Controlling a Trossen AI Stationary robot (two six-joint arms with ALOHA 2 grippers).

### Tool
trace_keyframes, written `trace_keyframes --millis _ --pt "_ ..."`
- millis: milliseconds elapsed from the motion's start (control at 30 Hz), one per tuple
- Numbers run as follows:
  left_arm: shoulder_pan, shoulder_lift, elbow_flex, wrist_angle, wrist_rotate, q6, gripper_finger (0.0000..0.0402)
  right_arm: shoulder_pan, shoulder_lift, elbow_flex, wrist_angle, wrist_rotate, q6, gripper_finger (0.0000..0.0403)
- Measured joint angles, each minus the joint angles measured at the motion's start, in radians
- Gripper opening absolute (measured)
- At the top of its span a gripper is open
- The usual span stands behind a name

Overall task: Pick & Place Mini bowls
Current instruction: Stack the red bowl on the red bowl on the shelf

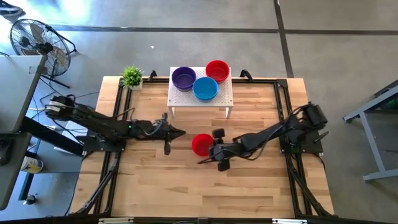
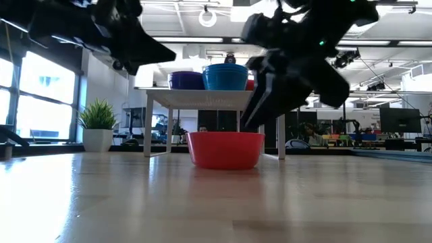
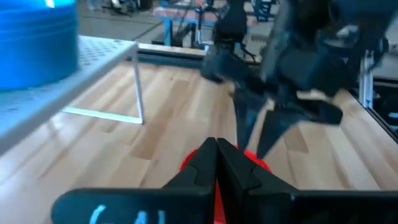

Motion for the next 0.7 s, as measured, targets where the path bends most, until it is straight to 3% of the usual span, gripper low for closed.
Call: trace_keyframes --millis 300,533,700 --pt "0.0 -0.201 -0.114 -0.027 -0.069 -0.003 0.0 -0.039 0.145 0.129 -0.093 -0.1 -0.037 0.0107" --pt "0.0 -0.238 -0.133 -0.034 -0.077 -0.008 0.0 -0.059 0.146 0.126 -0.091 -0.121 -0.04 0.0037" --pt "0.0 -0.237 -0.134 -0.048 -0.078 -0.008 0.0 -0.055 0.139 0.127 -0.104 -0.074 -0.055 0.0042"
